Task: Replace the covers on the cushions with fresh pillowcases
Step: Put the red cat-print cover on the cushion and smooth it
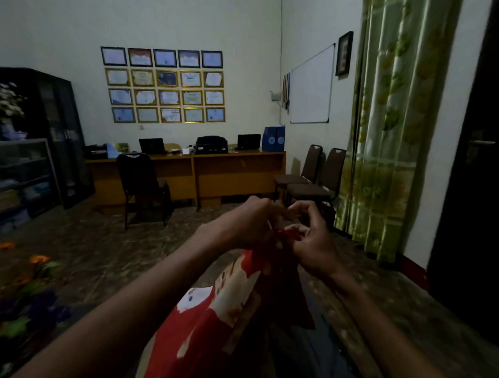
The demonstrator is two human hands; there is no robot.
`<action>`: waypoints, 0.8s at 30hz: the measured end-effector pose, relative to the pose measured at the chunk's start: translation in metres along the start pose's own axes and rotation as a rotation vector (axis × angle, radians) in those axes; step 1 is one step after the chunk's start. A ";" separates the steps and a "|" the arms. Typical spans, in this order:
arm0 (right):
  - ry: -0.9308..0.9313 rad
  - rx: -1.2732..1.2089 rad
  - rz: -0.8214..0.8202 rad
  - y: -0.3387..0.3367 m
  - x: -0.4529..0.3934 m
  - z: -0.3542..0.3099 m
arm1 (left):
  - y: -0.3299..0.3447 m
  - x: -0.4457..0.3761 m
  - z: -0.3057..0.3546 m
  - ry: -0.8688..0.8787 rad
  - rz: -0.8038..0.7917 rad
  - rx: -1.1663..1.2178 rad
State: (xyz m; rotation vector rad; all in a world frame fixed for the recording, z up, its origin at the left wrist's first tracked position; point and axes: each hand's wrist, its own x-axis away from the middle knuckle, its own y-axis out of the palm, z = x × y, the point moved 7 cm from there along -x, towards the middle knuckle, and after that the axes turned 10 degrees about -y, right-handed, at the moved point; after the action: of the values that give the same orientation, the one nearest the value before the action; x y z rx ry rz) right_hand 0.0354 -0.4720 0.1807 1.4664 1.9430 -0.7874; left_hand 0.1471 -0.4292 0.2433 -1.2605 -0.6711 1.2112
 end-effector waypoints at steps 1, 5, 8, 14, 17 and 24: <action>0.025 -0.029 0.035 0.000 0.009 0.006 | 0.003 -0.003 0.003 0.004 -0.029 -0.043; 0.135 -0.029 0.085 0.004 0.046 0.035 | 0.006 -0.002 0.003 0.021 -0.020 -0.122; 0.212 0.112 0.027 0.009 0.065 0.049 | 0.000 0.008 -0.009 0.024 0.028 -0.087; 0.266 0.347 -0.150 0.007 0.042 0.041 | -0.011 0.041 -0.078 -0.205 0.110 0.000; 0.140 0.417 -0.225 0.014 0.017 0.001 | -0.011 0.054 -0.081 -0.257 0.061 0.072; -0.055 0.375 -0.071 0.007 -0.013 -0.062 | -0.029 0.027 -0.028 -0.174 0.080 0.089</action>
State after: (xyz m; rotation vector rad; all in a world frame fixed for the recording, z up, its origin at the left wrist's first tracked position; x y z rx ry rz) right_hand 0.0397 -0.4325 0.2303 1.5707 1.8845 -1.2657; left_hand 0.1891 -0.4101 0.2578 -1.1248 -0.6901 1.4134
